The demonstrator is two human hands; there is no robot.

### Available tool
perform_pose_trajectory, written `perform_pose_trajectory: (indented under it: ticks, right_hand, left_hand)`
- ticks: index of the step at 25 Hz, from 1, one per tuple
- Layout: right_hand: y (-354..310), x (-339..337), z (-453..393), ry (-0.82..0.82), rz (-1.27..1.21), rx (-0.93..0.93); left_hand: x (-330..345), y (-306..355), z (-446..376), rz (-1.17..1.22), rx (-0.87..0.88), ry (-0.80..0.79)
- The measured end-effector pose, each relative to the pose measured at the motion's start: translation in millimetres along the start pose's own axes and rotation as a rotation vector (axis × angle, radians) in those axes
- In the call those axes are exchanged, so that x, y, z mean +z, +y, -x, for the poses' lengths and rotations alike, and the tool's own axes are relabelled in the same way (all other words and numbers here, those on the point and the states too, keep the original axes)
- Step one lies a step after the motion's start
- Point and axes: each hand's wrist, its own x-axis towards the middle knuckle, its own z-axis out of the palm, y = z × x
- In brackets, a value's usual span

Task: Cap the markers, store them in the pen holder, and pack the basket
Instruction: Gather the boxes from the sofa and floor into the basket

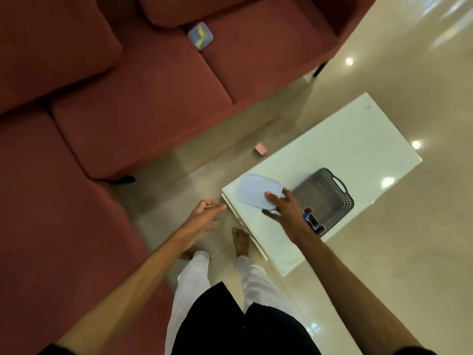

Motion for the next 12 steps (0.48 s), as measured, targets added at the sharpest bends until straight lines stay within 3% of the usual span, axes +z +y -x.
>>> perform_pose_trajectory:
  ticks: [7,12]
  right_hand:
    - [-34.0,-156.6,-127.8,0.420,0.495,-0.108]
    - [-1.5,-186.0,-214.9,0.484,0.710,-0.146]
  left_hand:
    - [31.7,13.9,-60.2,-0.167,-0.006,0.133]
    - [24.0,-2.1,-101.7,-0.239,-0.041,0.181]
